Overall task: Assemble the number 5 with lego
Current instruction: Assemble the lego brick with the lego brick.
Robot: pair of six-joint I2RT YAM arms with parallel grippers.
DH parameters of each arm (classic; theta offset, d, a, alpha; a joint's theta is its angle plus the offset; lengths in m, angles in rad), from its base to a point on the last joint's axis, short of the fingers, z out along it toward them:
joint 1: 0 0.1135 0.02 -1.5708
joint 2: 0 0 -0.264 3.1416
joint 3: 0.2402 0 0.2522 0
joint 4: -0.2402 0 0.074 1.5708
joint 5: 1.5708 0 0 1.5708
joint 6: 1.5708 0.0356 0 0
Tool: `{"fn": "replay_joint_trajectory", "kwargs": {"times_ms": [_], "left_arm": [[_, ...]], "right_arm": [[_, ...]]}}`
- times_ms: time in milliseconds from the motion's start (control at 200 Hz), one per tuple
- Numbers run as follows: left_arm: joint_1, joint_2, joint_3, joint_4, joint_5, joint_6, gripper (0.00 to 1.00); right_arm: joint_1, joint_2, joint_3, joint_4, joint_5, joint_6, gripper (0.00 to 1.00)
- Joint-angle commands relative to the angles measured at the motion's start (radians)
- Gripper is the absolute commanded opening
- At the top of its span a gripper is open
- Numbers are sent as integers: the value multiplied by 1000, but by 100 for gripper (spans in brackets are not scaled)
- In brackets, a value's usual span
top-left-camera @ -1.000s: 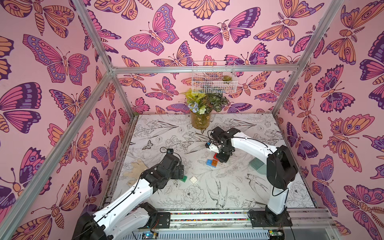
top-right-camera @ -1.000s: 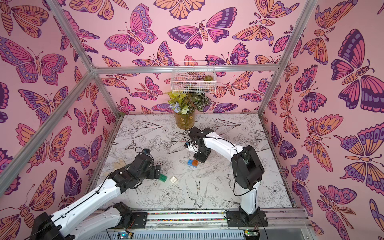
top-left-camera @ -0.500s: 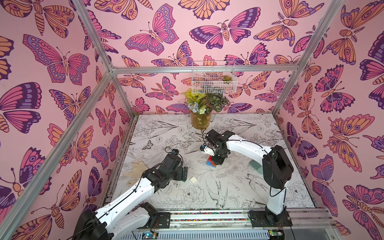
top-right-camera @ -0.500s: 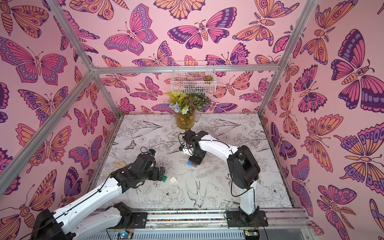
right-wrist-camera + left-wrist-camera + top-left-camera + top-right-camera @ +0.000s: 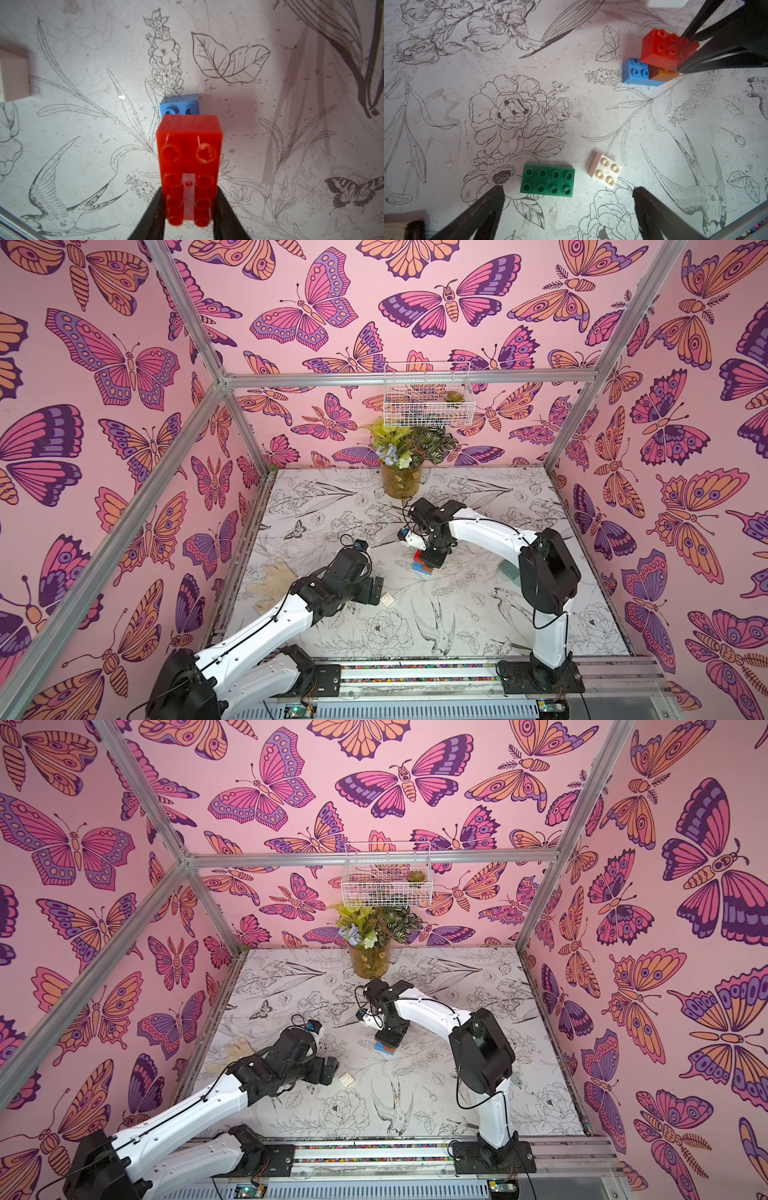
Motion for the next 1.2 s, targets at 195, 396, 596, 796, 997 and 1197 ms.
{"fn": "replay_joint_trajectory", "kwargs": {"times_ms": [195, 396, 596, 796, 997, 1197], "left_arm": [[-5, 0, 3, 8, -5, 11, 100], [-6, 1, 2, 10, -6, 11, 100], [-6, -7, 0, 10, -9, 11, 100], [-6, -7, 0, 9, -8, 13, 100], [-5, -9, 0, 9, -8, 14, 100], [-6, -9, 2, 9, -9, 14, 100]], "right_arm": [[7, 21, -1, -16, -32, -10, 0], [12, 10, -6, -14, -42, -37, 0], [13, 22, -12, -12, -24, -56, 0], [13, 35, -15, -14, -5, -68, 0], [9, 49, -10, -34, -5, -85, 0], [7, 60, -8, -48, 0, -79, 0]]}}
